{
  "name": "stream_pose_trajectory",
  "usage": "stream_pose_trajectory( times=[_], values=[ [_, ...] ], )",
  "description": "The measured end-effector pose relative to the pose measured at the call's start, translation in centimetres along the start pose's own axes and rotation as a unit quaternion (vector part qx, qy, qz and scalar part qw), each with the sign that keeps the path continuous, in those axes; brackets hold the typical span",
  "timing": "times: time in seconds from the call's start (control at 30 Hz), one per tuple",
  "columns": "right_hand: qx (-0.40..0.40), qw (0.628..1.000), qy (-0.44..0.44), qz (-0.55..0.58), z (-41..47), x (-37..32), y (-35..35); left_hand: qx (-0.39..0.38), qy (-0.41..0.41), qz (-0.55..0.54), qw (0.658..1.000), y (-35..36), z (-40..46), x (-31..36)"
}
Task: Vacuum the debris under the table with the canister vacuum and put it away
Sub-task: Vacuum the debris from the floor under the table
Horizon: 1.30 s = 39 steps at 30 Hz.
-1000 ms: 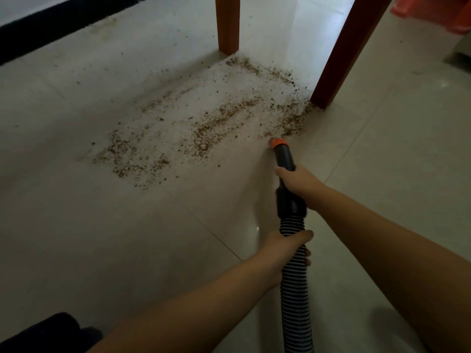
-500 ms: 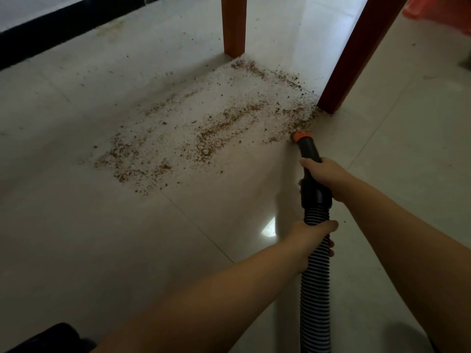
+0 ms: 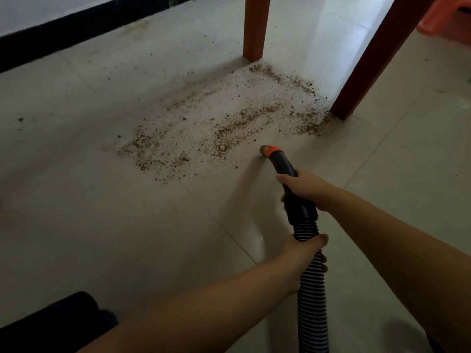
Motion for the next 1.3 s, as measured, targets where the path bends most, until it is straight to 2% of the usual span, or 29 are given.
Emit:
stream_pose_trajectory(
  times=[0.27,0.5,0.83,1.1,1.3],
  values=[
    [-0.053,0.995,-0.013,-0.082,-1.7,-0.9,3.5,0.007,0.017,-0.034,0.999,-1.3,-2.8,-2.0],
    [-0.084,0.991,-0.016,-0.1,-2.0,-1.8,5.7,0.02,0.037,-0.058,0.997,-2.8,-4.1,-2.6],
    [-0.134,0.971,-0.053,-0.191,-2.4,-4.1,10.6,0.091,0.063,-0.116,0.987,-4.6,-5.3,-3.7],
    [-0.171,0.959,-0.062,-0.216,-1.6,-6.8,15.7,0.147,0.074,-0.157,0.974,-8.7,-6.7,-3.6],
    [-0.201,0.942,-0.09,-0.253,-2.0,-7.8,18.6,0.157,0.091,-0.186,0.966,-10.2,-7.7,-4.2]
  ],
)
Point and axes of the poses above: each hand's wrist, its own z-axis towards the middle knuckle, its own y-axis out of the palm, x = y × z, the point moved 1 cm from there along z, towards the middle knuckle, and after that the axes turned 5 degrees about -x, right-handed, at the moved point
